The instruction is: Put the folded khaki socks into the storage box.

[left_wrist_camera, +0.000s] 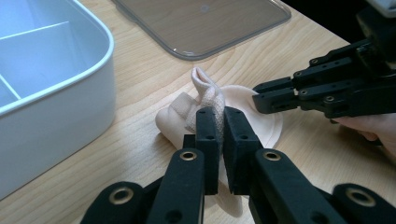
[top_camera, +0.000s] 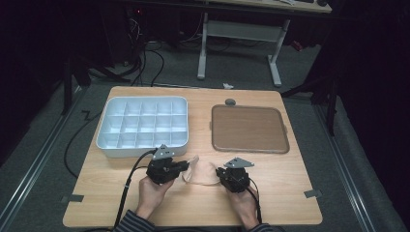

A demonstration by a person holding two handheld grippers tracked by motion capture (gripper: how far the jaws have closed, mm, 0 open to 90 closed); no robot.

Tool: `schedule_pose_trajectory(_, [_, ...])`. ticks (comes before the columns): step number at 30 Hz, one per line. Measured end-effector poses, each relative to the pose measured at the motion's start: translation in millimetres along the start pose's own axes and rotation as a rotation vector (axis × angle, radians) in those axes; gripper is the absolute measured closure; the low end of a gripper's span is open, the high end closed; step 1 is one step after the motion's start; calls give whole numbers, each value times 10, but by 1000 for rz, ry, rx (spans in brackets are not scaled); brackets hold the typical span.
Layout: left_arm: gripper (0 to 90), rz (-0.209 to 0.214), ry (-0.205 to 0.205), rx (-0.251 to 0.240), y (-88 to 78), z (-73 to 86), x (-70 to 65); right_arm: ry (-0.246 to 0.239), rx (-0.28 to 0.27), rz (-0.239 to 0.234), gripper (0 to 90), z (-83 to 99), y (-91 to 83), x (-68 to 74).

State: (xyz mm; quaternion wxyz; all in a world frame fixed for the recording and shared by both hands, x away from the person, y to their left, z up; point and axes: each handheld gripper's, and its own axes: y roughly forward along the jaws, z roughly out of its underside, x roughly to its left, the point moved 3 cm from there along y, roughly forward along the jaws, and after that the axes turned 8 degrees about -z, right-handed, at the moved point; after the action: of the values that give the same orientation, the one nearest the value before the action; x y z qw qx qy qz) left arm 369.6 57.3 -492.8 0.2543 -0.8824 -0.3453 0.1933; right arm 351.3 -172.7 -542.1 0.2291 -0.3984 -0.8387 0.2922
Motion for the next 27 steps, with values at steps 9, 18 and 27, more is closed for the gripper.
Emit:
schedule_pose_trajectory(9, [856,10,31,6,35,-47,-79,-11,6,3,861,-23,49,34])
schedule_pose_trajectory(18, [855,20,42,18,100,-70,-119,-30,14,-29,861,-64,106,93])
schedule_pose_trajectory(27, [855,25,54,38,224,-72,-158,-33,17,-42,859,-73,136,91])
